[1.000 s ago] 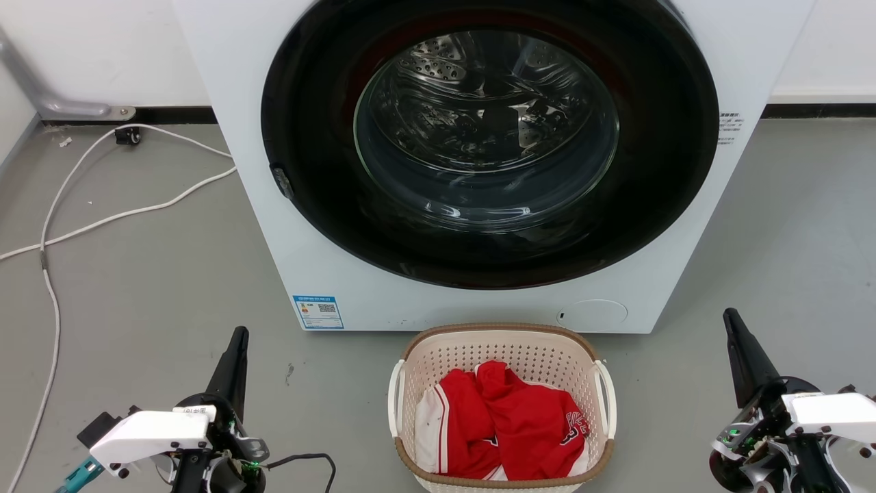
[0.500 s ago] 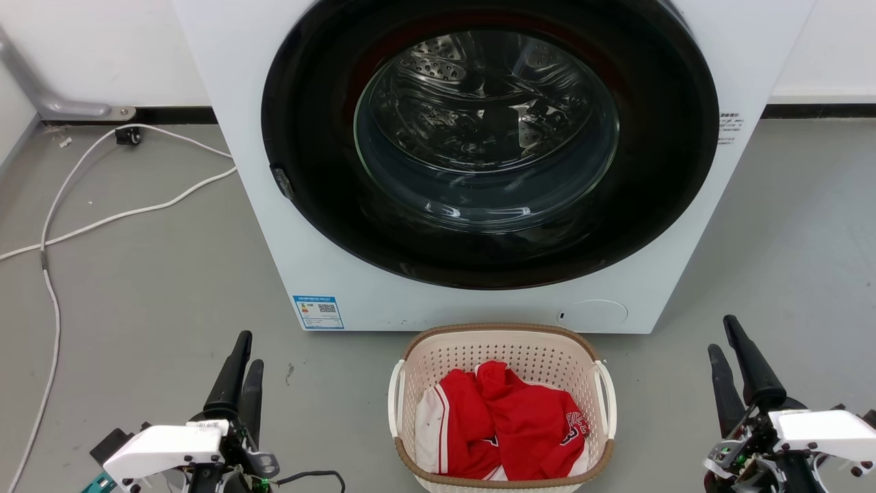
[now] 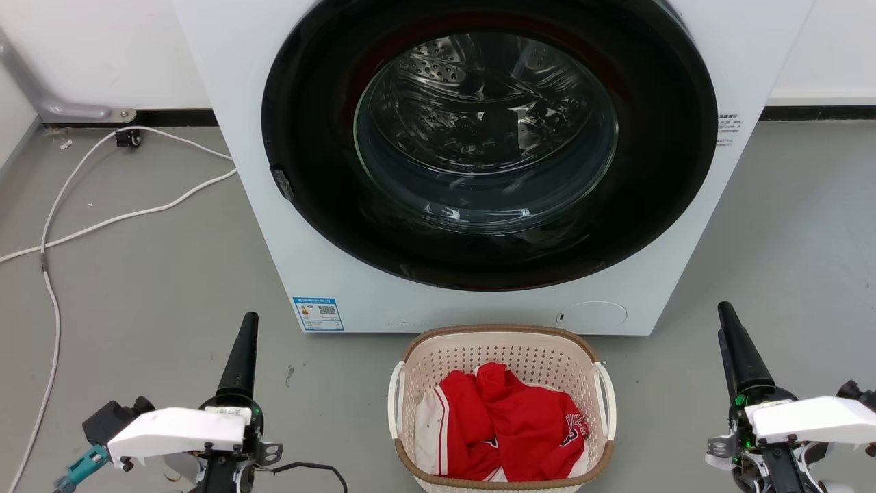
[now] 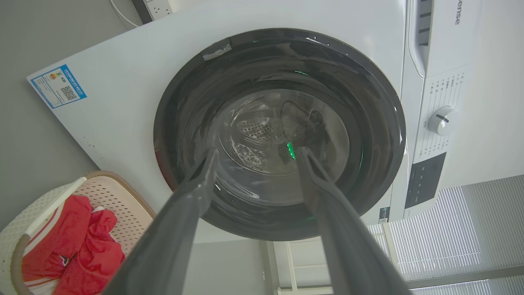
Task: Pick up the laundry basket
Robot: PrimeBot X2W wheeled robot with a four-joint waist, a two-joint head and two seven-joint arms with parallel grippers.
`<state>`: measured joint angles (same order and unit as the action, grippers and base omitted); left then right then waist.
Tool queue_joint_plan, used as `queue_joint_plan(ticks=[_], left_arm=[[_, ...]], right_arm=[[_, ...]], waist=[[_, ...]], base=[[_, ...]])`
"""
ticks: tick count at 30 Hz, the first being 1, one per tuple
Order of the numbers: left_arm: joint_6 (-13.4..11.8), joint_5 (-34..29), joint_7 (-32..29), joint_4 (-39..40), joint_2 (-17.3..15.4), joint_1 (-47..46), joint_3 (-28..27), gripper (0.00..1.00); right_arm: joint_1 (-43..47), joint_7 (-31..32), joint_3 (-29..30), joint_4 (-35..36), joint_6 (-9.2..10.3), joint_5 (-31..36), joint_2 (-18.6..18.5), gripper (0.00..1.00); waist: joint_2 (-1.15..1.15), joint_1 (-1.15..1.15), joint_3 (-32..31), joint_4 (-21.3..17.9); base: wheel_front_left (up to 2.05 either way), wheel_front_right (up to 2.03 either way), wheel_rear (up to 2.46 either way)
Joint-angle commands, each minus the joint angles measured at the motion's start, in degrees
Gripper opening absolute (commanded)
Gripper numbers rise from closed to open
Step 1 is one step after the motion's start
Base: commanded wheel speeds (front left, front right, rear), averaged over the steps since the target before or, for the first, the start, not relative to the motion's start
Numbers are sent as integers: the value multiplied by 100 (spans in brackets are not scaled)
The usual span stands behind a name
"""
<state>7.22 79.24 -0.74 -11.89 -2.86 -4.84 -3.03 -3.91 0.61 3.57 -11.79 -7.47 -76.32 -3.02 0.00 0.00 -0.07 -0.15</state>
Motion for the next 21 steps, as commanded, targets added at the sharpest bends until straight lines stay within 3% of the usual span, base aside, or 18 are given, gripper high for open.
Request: queue_joint_plan(ticks=[1,21], left_arm=[[17,-278,63,136,-21,-169,21,100],[-14,-2923,489,215,-26,-226,263,100]], right_arm=[[-95,-65,-29,163,-2,357,-14,100],[10,-480,-250,430,-2,3090,-7,100]], waist=[[0,0,-3,-2],[0,0,-33,-30]], base=[[0,0,0],[0,0,0]])
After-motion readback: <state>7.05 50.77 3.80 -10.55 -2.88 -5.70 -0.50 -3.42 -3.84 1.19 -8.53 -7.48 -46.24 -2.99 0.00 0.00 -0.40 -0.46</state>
